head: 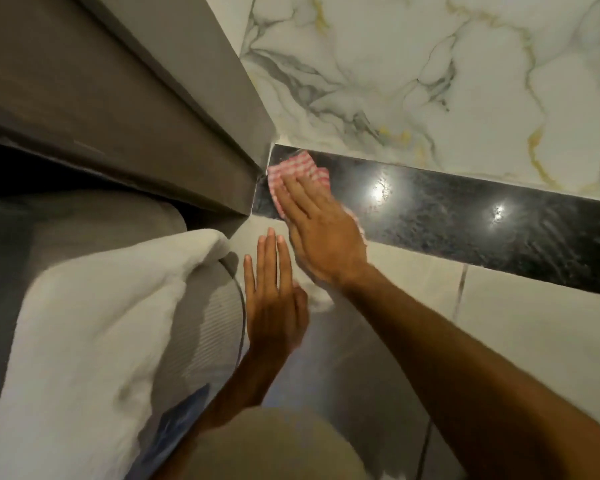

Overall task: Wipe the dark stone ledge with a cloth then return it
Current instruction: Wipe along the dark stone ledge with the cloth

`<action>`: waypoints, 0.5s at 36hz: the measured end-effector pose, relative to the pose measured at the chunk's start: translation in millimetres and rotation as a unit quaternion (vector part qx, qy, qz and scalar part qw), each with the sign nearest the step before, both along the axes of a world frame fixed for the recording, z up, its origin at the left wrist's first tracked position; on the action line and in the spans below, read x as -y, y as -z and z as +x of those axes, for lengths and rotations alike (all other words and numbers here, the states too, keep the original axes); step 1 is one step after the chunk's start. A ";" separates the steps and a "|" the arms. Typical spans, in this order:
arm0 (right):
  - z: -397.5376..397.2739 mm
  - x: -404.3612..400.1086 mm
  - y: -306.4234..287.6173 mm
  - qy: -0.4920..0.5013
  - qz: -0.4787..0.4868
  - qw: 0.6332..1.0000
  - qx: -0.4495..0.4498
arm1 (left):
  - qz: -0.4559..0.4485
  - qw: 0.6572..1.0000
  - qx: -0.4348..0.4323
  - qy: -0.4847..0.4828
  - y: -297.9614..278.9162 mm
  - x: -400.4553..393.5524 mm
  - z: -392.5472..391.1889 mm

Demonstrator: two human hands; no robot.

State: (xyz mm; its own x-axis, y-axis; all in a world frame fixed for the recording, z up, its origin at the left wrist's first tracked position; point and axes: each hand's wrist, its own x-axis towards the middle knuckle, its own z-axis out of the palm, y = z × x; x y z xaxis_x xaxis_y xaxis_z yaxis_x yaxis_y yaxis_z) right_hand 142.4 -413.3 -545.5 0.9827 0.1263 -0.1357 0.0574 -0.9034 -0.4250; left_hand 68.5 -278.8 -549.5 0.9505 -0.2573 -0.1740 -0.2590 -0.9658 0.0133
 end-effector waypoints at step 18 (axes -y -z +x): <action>35.1 2.8 1.9 0.064 -0.032 0.997 0.039 | -0.104 0.994 0.033 -0.015 22.1 -13.2 1.8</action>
